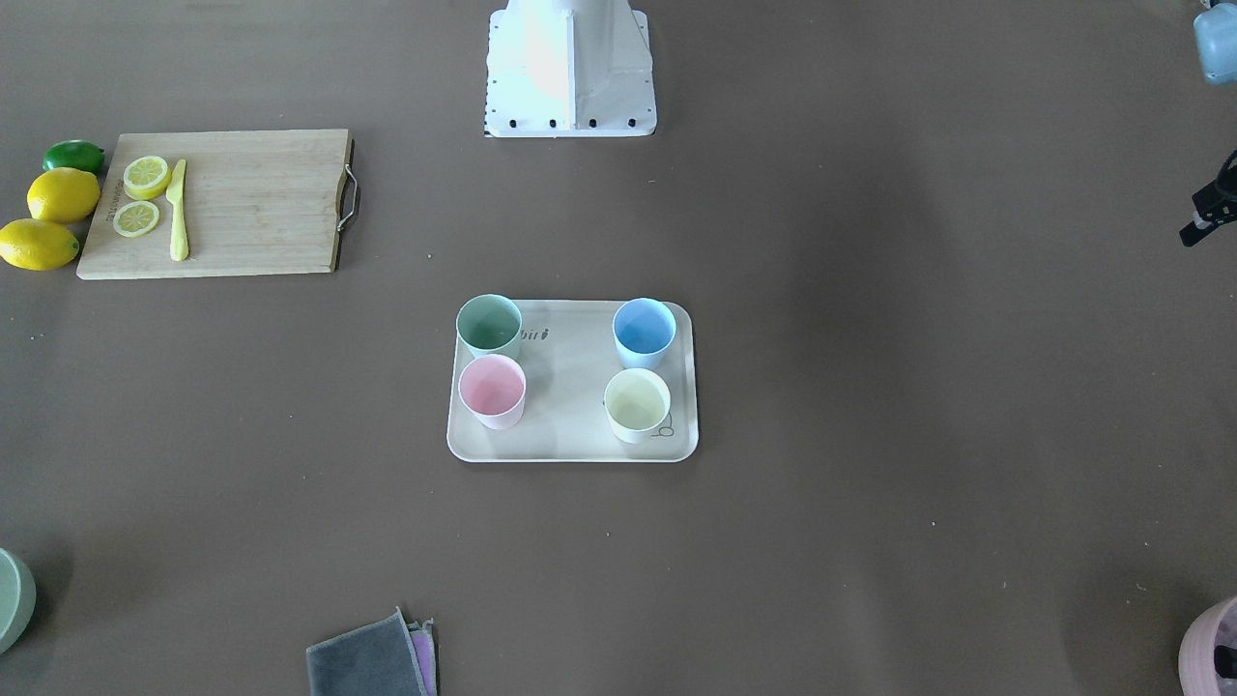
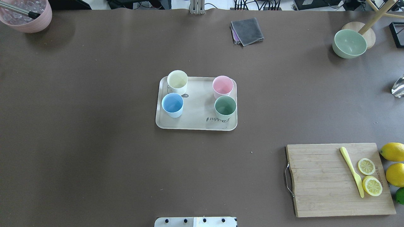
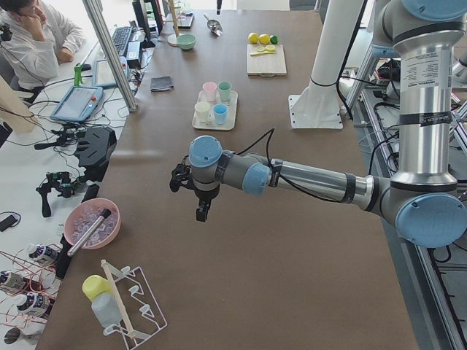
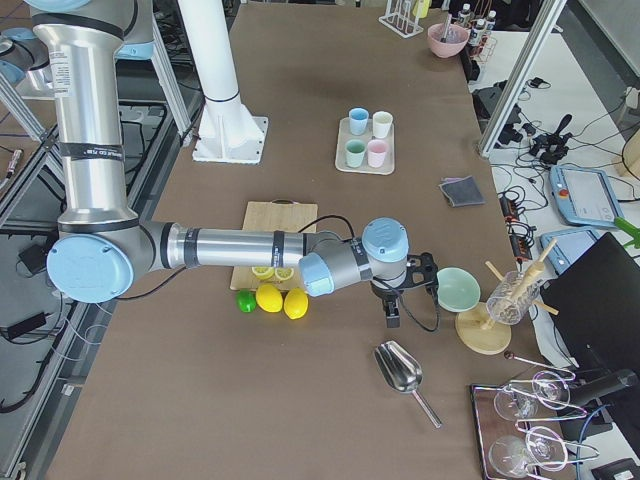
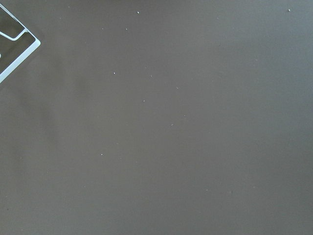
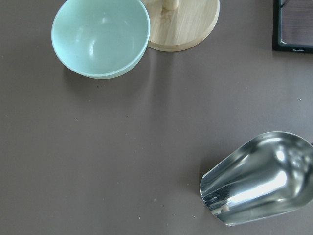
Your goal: Place all cups on tray
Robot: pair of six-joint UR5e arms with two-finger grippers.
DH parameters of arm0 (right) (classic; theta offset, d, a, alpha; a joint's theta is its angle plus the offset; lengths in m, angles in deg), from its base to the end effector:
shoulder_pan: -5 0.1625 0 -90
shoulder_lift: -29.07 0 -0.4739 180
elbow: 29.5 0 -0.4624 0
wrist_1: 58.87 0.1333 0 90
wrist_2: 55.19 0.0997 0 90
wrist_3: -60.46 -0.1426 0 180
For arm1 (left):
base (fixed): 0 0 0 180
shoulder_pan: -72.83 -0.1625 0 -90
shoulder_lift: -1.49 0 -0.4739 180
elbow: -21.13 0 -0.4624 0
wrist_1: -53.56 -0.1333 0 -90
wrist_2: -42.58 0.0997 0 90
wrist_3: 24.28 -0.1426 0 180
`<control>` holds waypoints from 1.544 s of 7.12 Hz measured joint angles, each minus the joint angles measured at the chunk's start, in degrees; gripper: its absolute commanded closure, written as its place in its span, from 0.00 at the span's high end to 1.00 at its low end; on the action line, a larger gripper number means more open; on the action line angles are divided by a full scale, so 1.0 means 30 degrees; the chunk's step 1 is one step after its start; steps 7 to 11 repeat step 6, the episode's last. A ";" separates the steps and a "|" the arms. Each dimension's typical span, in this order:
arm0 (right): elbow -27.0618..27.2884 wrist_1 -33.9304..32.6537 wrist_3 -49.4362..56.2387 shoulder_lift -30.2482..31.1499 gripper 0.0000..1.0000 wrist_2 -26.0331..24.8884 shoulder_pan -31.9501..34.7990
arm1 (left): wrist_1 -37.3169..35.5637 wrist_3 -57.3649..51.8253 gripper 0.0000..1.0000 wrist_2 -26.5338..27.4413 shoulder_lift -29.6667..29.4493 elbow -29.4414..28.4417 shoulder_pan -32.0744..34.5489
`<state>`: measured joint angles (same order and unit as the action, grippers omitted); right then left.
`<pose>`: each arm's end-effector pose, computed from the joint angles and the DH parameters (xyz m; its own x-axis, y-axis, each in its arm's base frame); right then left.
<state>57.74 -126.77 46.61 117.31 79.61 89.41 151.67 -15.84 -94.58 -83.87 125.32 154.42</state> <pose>-0.0264 -0.6066 0.7028 0.6834 -0.0900 0.7245 -0.0749 0.9785 0.1922 0.0509 -0.5404 0.6203 0.6536 0.1777 -0.7357 -0.0439 0.9793 0.1975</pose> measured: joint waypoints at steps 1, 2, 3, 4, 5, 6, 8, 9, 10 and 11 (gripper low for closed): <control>0.0195 -0.0557 0.0073 0.0096 1.00 -0.0014 -0.0030 | -0.0005 0.0000 0.98 0.0017 0.0099 0.0020 0.0081; 0.0590 -0.1750 0.0138 -0.0104 1.00 -0.0035 -0.0173 | -0.0013 0.0006 0.98 0.0080 0.0183 -0.0006 0.0142; 0.0935 -0.3006 0.0186 -0.0536 1.00 -0.0127 -0.0222 | -0.0026 0.0026 0.98 0.0129 0.0226 -0.0065 0.0303; 0.1028 -0.3818 0.0172 -0.0858 1.00 -0.0511 -0.0340 | -0.0032 0.0037 0.98 0.0143 0.0297 -0.0089 0.0853; 0.1018 -0.4348 0.0089 -0.0983 1.00 -0.1160 -0.0531 | -0.0035 0.0042 0.98 0.0154 0.0433 -0.0119 0.1603; 0.1084 -0.4738 0.0048 -0.0946 1.00 -0.1553 -0.0622 | -0.0037 0.0045 0.98 0.0175 0.0533 -0.0307 0.2064; 0.1084 -0.4738 0.0048 -0.0946 1.00 -0.1553 -0.0622 | -0.0037 0.0045 0.98 0.0175 0.0533 -0.0307 0.2064; 0.1084 -0.4738 0.0048 -0.0946 1.00 -0.1553 -0.0622 | -0.0037 0.0045 0.98 0.0175 0.0533 -0.0307 0.2064; 0.1084 -0.4738 0.0048 -0.0946 1.00 -0.1553 -0.0622 | -0.0037 0.0045 0.98 0.0175 0.0533 -0.0307 0.2064; 0.1084 -0.4738 0.0048 -0.0946 1.00 -0.1553 -0.0622 | -0.0037 0.0045 0.98 0.0175 0.0533 -0.0307 0.2064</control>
